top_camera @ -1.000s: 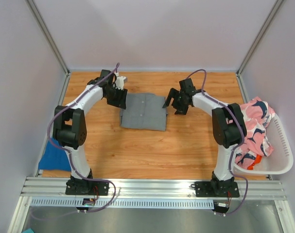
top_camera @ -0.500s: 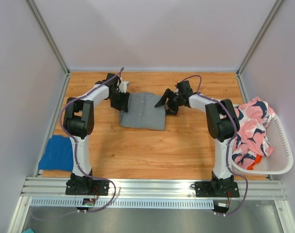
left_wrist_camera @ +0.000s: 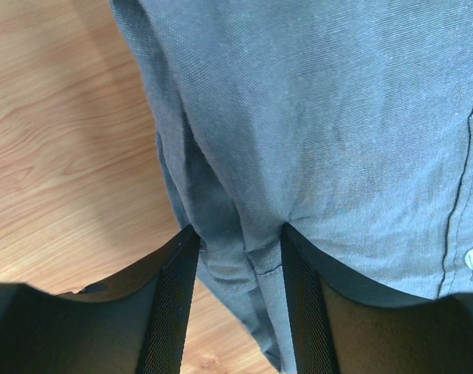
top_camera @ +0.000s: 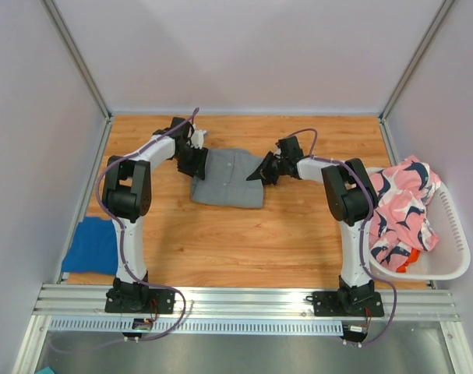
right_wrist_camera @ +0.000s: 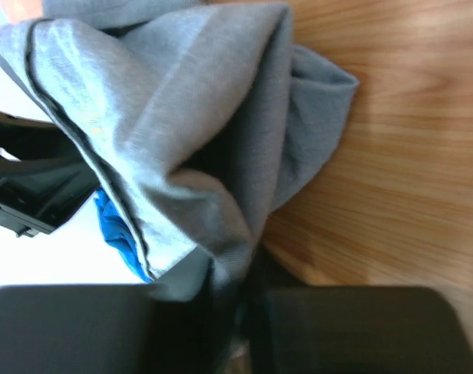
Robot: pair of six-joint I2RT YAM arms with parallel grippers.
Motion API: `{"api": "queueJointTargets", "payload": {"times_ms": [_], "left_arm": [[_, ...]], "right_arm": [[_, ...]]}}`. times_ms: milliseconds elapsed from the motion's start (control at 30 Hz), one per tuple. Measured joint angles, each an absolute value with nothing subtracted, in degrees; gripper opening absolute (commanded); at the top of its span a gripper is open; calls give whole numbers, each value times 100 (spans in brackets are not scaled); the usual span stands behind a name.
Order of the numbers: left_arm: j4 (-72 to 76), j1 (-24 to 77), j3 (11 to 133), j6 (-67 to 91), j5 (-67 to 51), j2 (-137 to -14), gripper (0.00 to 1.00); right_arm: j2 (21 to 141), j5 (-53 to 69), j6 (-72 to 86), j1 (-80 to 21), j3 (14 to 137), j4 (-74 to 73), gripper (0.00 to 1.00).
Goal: Fold and stack the mixed laundry pile
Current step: Turn over the shirt at the center of the board.
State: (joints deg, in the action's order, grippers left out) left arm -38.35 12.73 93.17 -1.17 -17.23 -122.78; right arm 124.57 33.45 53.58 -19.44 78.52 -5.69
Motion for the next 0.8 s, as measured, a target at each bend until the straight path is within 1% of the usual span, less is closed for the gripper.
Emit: {"api": "queueJointTargets", "payload": {"times_ms": [33, 133, 200, 300, 400, 600, 800], "left_arm": [[-3833, 1273, 9317, -117, -1723, -12278, 54], [-3848, 1275, 9321, -121, -1726, -12278, 54], [-3933, 1273, 9351, -141, -1741, -12278, 56], [-4202, 1258, 9351, -196, -1804, -12195, 58], [-4569, 1184, 9351, -303, -1957, -11898, 59], [-5065, 768, 9360, -567, -2069, -10875, 59], [-5424, 475, 9437, -744, -2045, -10436, 59]], "right_arm": [[12462, 3345, 5376, -1946, 7852, -552, 0], [12462, 3315, 5428, -1949, 7854, -554, 0], [12436, 3293, 5378, -1949, 7881, -655, 0], [12302, 3190, 5122, -1940, 8040, -1140, 0], [12001, 3076, 4628, -1900, 8256, -1848, 0], [11255, 2714, 3555, -1601, 8578, -3514, 0], [11034, 1741, 2314, -1433, 9389, -5581, 0]]}}
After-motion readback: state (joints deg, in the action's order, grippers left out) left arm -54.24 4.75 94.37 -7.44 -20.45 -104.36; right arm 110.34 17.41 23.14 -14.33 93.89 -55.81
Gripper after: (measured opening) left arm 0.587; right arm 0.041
